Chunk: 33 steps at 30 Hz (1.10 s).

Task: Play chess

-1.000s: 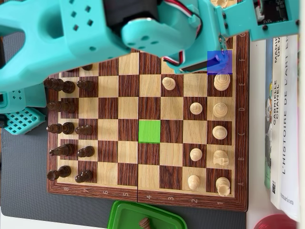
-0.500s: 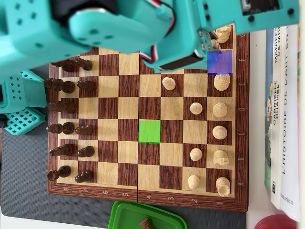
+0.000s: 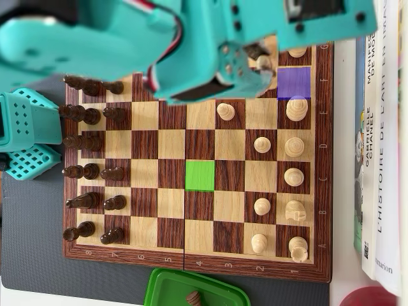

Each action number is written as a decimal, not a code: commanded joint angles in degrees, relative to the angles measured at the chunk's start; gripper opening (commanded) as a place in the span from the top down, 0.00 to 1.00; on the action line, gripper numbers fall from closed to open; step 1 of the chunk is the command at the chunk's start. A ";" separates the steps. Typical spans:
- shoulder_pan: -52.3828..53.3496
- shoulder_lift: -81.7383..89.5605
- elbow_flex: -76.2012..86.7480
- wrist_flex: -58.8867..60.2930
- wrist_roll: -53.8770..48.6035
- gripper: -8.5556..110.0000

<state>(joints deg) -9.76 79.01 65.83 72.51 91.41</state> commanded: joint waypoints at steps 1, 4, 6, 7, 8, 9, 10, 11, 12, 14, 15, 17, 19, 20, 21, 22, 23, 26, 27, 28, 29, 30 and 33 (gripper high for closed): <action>1.32 5.54 1.58 -0.44 0.00 0.87; 2.46 8.44 4.83 -0.44 -0.09 0.87; 3.34 10.28 7.12 -0.35 -0.18 0.87; 3.87 11.16 8.44 -0.35 -0.18 0.87; 4.31 12.04 9.76 -0.35 -0.18 0.87; 4.83 12.83 11.07 -0.35 -0.18 0.87; 5.36 13.71 12.39 -0.35 -0.18 0.87; 5.98 14.50 13.62 -0.35 -0.18 0.87; 6.59 15.21 14.77 -0.35 -0.18 0.87; 7.82 16.61 17.05 -0.44 -0.18 0.87; 8.61 17.23 18.19 -0.44 -0.18 0.87; 10.02 18.54 20.30 -0.44 -0.18 0.87; 11.51 19.51 22.41 -0.44 -0.26 0.87; 12.30 19.86 23.47 -0.44 -0.26 0.87; 13.01 20.13 24.52 -0.44 -0.26 0.87; 13.54 20.39 25.40 -0.44 -0.26 0.87; 14.15 20.39 26.19 -0.44 -0.26 0.87; 16.00 20.39 27.86 -0.53 -0.26 0.87; 16.61 20.39 28.39 -0.53 -0.26 0.87; 17.23 20.39 28.83 -0.53 -0.26 0.87; 17.75 20.39 29.18 -0.53 -0.26 0.87; 18.28 20.21 29.44 -0.53 -0.26 0.87; 19.60 20.04 29.53 -0.53 -0.26 0.87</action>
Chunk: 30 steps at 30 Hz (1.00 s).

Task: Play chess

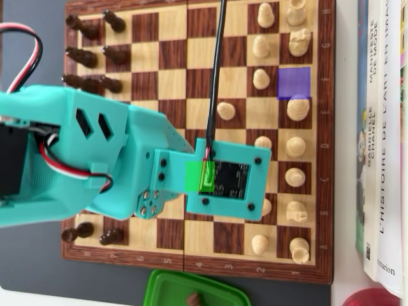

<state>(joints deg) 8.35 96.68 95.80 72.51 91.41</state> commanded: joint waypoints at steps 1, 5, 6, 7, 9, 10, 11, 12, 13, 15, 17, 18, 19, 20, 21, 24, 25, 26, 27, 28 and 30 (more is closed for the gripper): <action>1.93 2.29 -0.44 -0.88 -0.35 0.87; 2.37 2.20 1.67 -6.24 -2.55 0.87; 2.46 1.93 2.37 -7.47 -2.55 0.87; 2.46 1.49 2.64 -8.09 -2.55 0.87; 2.55 0.62 2.46 -8.00 -2.64 0.87; 2.64 0.18 2.46 -8.35 -2.64 0.87; 2.64 -0.35 2.46 -8.44 -2.64 0.87; 2.64 -0.88 2.46 -8.44 -2.64 0.87; 2.64 -1.41 2.46 -8.44 -2.64 0.87; 2.64 -2.37 2.46 -8.44 -2.64 0.87; 2.64 -3.43 2.46 -8.44 -2.72 0.87; 2.64 -3.87 2.46 -8.44 -2.72 0.87; 2.64 -4.22 2.46 -8.44 -2.72 0.87; 2.64 -4.39 2.46 -8.44 -2.72 0.87; 2.64 -4.57 2.46 -8.44 -2.72 0.87; 2.64 -4.75 2.72 -8.44 -2.72 0.87; 2.64 -4.75 2.90 -8.44 -2.72 0.87; 2.64 -4.75 2.99 -8.17 -2.72 0.87; 2.64 -4.66 2.99 -7.91 -2.72 0.87; 2.64 -4.48 2.99 -7.91 -2.72 0.87; 2.64 -4.22 2.90 -7.91 -2.72 0.87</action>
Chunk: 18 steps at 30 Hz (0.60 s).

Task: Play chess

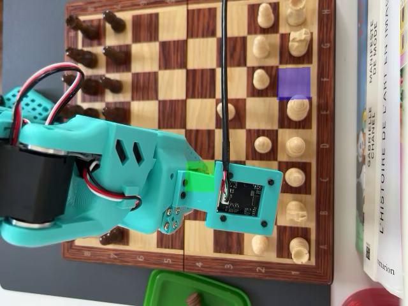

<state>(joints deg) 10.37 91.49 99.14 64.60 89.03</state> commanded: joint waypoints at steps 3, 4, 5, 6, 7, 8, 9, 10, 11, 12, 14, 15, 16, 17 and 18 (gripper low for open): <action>0.35 0.97 -0.35 0.18 -0.35 0.87; 0.26 0.97 -0.35 0.62 -0.35 0.87; 0.26 0.97 -0.35 1.32 -0.35 0.87; 0.35 0.97 -0.35 1.67 -0.35 0.87; 0.35 0.97 -0.18 1.85 -0.35 0.87; 0.44 0.97 0.26 1.76 -0.35 0.87; 0.44 1.05 0.88 1.41 -0.35 0.87; 0.35 1.58 1.49 1.32 -0.26 0.87; 0.35 2.64 2.29 1.32 -0.26 0.87; 0.35 3.96 3.08 1.32 -0.26 0.87; 0.09 6.86 4.83 1.32 0.35 0.87; 0.00 8.09 5.71 0.97 0.35 0.87; -0.09 8.79 6.50 0.44 0.35 0.87; -0.18 9.58 7.47 -0.26 0.35 0.87; -0.18 9.93 8.17 -0.88 0.35 0.87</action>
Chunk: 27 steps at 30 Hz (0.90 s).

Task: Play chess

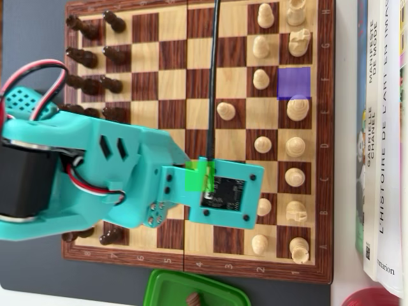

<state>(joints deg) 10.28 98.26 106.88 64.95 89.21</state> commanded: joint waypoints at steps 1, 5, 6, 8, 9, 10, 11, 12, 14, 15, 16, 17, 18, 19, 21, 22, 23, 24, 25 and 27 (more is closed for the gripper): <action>-0.18 3.34 0.79 -1.67 0.18 0.87; -0.35 3.69 0.79 -2.11 0.18 0.87; -0.62 3.69 0.79 -2.20 0.18 0.87; -0.70 3.78 0.79 -2.20 0.26 0.87; -0.70 3.78 0.79 -2.20 0.26 0.87; -0.70 3.78 0.70 -2.20 0.26 0.87; -0.79 3.78 0.70 -2.20 0.26 0.87; -0.79 3.78 0.70 -2.11 0.26 0.87; -1.32 3.78 0.70 -2.11 0.26 0.87; -1.58 3.78 0.70 -2.11 0.26 0.87; -1.85 3.78 0.70 -2.20 0.26 0.87; -2.20 3.78 0.70 -2.20 0.26 0.87; -2.29 3.60 0.70 -2.20 0.26 0.87; -2.29 3.43 0.70 -2.20 0.26 0.87; -2.29 3.25 0.70 -2.20 0.26 0.87; -2.29 3.25 0.70 -2.20 0.26 0.87; -2.29 3.25 0.70 -2.20 0.26 0.87; -2.29 3.25 0.70 -2.20 0.26 0.87; -2.29 3.25 0.35 -2.20 0.26 0.87; -1.85 3.25 -0.26 -2.20 0.00 0.87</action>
<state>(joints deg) 7.91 99.58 108.11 63.46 89.21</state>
